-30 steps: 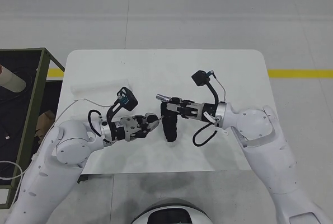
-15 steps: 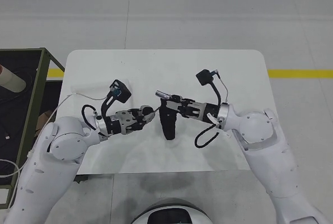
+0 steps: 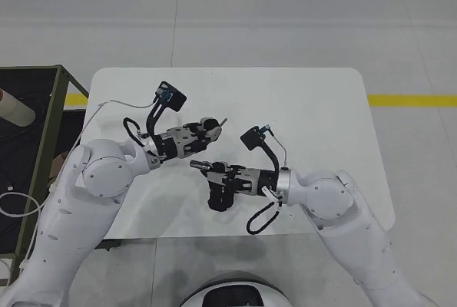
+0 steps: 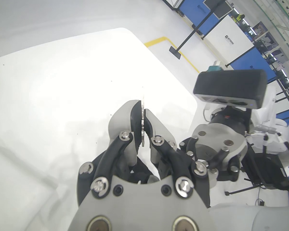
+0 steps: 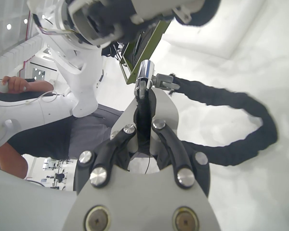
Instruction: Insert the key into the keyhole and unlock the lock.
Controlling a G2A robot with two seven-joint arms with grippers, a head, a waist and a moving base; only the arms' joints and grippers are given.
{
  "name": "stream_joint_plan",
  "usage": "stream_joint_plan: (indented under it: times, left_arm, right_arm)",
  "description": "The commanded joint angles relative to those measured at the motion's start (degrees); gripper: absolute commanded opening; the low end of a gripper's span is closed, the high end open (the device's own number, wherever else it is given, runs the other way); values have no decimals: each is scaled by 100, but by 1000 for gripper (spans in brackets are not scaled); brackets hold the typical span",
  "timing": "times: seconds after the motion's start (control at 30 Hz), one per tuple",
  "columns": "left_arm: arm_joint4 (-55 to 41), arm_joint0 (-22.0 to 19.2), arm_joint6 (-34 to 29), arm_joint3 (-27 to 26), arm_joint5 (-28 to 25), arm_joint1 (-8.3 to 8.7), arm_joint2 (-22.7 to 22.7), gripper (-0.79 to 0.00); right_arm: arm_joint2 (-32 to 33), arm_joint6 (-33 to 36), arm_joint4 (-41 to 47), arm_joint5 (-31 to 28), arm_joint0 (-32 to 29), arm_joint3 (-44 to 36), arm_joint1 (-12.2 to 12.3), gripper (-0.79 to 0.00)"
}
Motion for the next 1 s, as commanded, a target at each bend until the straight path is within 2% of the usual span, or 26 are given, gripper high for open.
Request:
stream_joint_plan:
  times: [0.0, 0.17, 0.3, 0.5, 0.6, 0.87, 0.97]
  left_arm:
    - [1, -43, -4, 12, 17, -22, 23, -785]
    - [8, -86, 109, -106, 144, -71, -3, -785]
    - [-266, -25, 59, -57, 111, -73, -305, -785]
    - [-1335, 184, -604, 230, -336, 0, -1086, -785]
    - [-2064, 206, -998, 481, -257, 21, -1296, -785]
    - [-2067, 266, -1003, 460, -239, 20, -1278, -785]
    - [-1949, 501, -1240, 393, 145, 48, -1353, -785]
  right_arm:
    - [38, -20, -55, 2, -16, 16, -4, -785]
    - [159, -241, -237, 81, 42, 166, -25, -785]
    - [529, -299, -54, 155, 98, 246, -15, -785]
    - [1197, -461, 201, 353, 108, 172, 28, -785]
    - [1360, -513, 338, 375, 49, 90, 40, -785]
    - [1360, -513, 338, 375, 49, 90, 40, -785]
    - [1402, -658, 320, 363, -283, -135, 54, -785]
